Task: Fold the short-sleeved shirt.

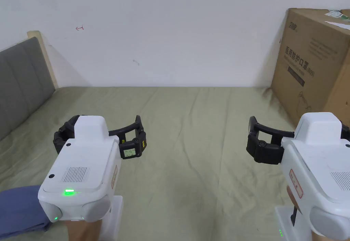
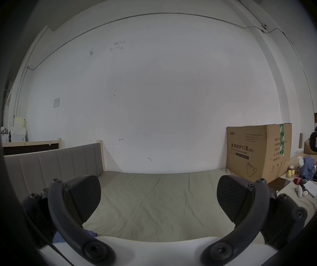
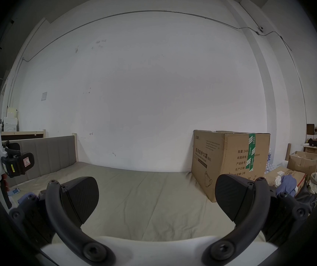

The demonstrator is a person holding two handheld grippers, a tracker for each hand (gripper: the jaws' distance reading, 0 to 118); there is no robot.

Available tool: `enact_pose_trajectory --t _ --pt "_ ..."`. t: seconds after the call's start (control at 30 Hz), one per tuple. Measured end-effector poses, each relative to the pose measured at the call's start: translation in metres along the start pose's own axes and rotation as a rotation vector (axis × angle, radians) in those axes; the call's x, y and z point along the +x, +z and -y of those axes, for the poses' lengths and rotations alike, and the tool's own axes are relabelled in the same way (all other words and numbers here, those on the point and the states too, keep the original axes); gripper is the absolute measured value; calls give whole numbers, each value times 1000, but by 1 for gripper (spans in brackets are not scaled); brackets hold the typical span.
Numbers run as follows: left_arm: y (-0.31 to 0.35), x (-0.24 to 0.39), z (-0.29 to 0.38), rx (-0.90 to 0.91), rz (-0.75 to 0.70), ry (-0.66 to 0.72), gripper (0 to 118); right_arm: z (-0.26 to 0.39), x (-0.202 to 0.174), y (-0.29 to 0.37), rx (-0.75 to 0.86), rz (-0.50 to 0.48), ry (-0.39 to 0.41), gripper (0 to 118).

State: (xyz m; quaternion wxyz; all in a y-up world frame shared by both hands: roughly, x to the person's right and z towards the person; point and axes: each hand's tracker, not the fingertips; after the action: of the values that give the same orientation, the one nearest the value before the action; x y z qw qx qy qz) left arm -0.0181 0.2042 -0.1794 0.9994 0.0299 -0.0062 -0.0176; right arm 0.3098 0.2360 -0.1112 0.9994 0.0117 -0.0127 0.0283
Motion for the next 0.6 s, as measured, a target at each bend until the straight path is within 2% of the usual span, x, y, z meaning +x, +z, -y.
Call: enact_pose_trajectory --t 0.47,0.6 --pt "0 -1 0 0 1 0 118 -1 0 -1 -8 -1 7 118" --pt "1 -1 -1 4 1 0 118 -4 0 -2 -37 17 -17 118"
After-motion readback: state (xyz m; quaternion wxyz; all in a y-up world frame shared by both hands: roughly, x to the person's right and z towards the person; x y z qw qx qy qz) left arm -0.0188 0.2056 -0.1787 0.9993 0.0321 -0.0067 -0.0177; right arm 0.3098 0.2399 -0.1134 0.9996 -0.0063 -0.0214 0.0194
